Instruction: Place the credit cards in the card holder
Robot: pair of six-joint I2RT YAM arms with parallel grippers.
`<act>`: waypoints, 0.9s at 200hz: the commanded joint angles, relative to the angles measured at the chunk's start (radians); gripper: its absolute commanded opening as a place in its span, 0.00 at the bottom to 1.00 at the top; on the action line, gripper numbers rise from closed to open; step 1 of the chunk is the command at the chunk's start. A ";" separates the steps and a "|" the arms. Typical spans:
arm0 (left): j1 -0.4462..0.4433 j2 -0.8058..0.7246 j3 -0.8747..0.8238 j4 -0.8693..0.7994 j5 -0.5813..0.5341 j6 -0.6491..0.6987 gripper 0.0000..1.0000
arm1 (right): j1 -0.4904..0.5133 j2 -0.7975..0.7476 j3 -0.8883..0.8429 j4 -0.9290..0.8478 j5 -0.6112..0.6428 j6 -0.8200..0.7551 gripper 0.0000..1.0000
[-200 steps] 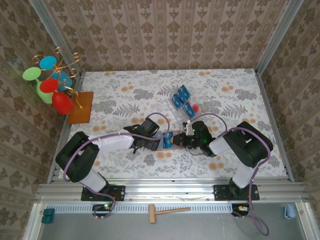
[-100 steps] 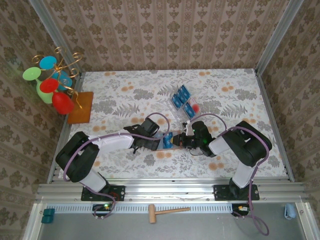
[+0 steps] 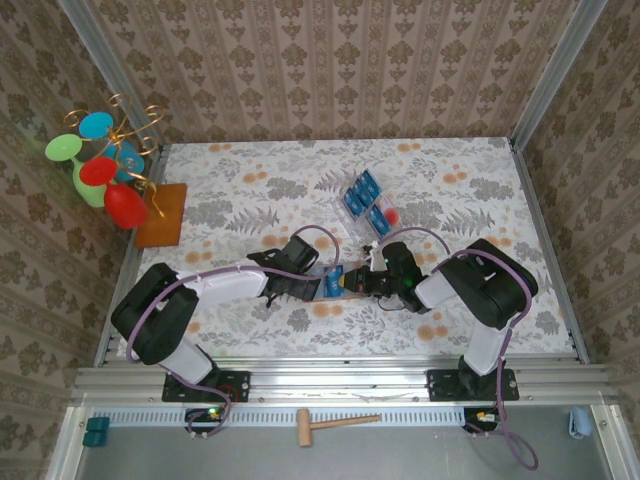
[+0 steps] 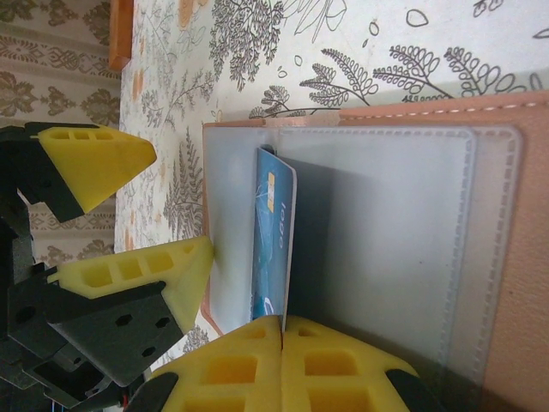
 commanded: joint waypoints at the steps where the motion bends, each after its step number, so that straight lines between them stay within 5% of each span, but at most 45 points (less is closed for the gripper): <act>1: -0.005 -0.008 -0.005 -0.033 -0.011 -0.005 1.00 | 0.005 0.043 0.005 -0.061 -0.016 -0.012 0.00; 45: -0.005 -0.011 -0.004 -0.034 -0.009 -0.005 1.00 | 0.006 0.050 0.025 -0.091 -0.023 -0.017 0.00; 108: 0.000 -0.028 -0.006 -0.036 0.000 -0.012 1.00 | 0.005 -0.037 0.074 -0.281 0.014 -0.075 0.39; 180: 0.037 -0.065 -0.034 -0.016 0.032 -0.017 1.00 | 0.005 -0.135 0.134 -0.506 0.094 -0.145 0.64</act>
